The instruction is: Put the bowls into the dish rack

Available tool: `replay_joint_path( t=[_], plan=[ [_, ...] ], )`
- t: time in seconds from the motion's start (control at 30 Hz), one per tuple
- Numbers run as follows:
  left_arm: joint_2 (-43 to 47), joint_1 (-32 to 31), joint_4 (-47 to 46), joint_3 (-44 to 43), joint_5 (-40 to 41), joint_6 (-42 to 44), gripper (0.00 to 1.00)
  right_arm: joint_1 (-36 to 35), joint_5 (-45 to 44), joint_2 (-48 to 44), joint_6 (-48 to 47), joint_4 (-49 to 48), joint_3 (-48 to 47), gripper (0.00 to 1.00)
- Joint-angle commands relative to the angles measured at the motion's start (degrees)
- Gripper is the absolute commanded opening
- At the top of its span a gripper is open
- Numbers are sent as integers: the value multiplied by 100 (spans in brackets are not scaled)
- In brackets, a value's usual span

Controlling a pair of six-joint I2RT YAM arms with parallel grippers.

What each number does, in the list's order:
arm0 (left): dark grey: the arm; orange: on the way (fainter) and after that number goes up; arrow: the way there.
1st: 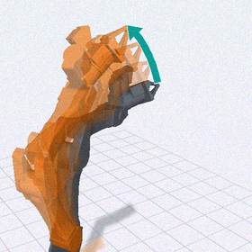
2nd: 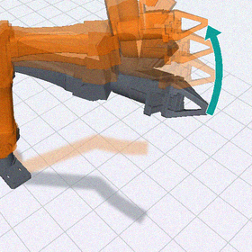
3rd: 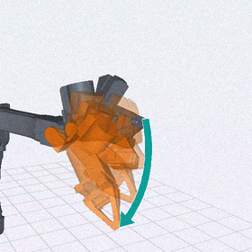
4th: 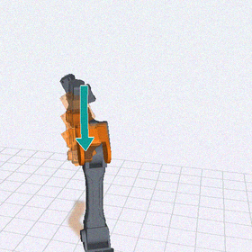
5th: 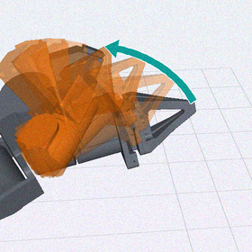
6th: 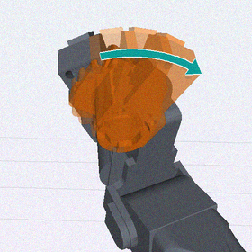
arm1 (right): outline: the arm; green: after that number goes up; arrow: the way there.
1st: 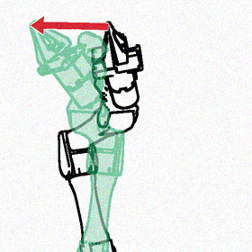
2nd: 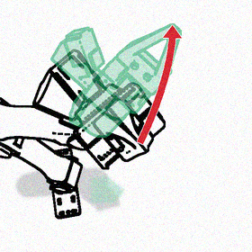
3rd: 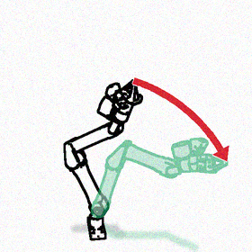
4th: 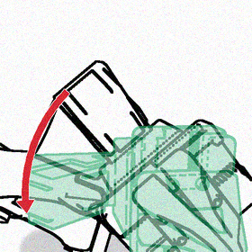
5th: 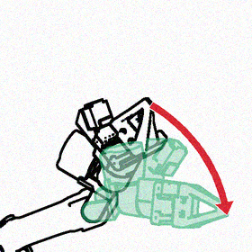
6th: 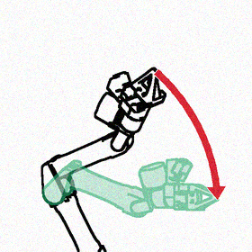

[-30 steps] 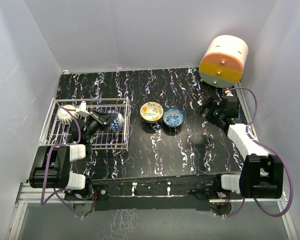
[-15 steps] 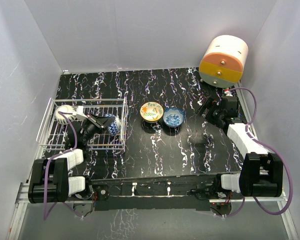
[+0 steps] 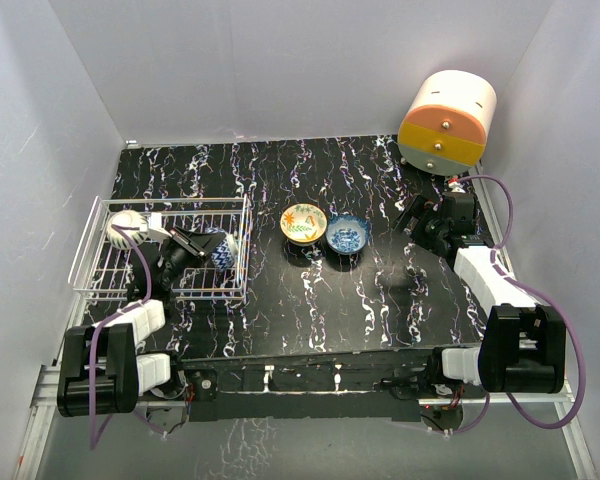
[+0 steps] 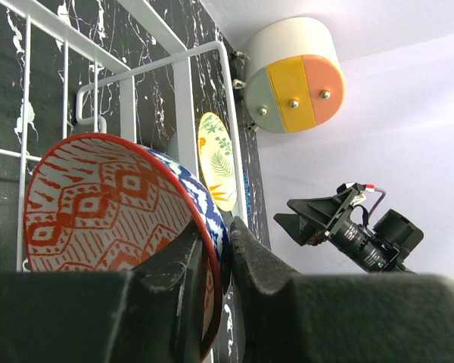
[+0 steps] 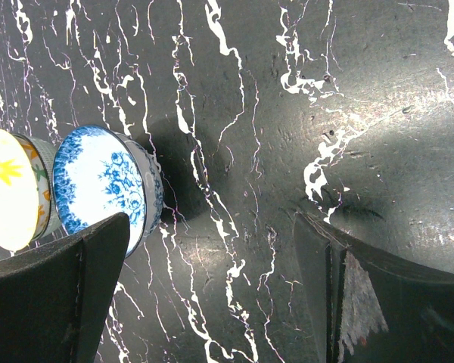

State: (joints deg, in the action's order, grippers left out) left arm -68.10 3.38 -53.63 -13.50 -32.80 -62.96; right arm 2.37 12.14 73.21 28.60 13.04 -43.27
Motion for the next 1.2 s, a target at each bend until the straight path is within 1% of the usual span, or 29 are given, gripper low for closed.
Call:
replay_joint_path(
  t=[0.0,0.07,0.1,0.27,0.4,0.67,0.73,0.77,0.9,0.97,1.17],
  plan=[
    [-72,136,614,34,320,290,29,27,-61,-28,-71,-210,46,93],
    [-36,149,664,31,331,309,41,27,-63,-30,-65,-211,46,93],
    [-11,155,706,34,356,330,44,27,-63,-34,-65,-206,46,93],
    [1,219,797,75,398,357,50,27,-69,-41,-73,-193,38,93],
    [61,274,1015,14,469,464,61,27,-75,-60,-74,-176,29,93],
    [409,334,2135,-377,857,976,79,22,-80,-65,-83,-166,37,93],
    [456,354,2336,-475,930,1031,81,25,-80,-59,-82,-162,38,93],
    [469,364,2438,-538,971,1050,84,26,-75,-59,-83,-161,38,93],
    [506,383,2727,-684,1076,1134,87,27,-72,-69,-83,-163,27,93],
    [543,385,2825,-742,1112,1164,91,27,-72,-69,-83,-162,21,93],
    [686,389,3331,-1005,1324,1408,91,27,-61,-66,-91,-153,11,93]
  ],
)
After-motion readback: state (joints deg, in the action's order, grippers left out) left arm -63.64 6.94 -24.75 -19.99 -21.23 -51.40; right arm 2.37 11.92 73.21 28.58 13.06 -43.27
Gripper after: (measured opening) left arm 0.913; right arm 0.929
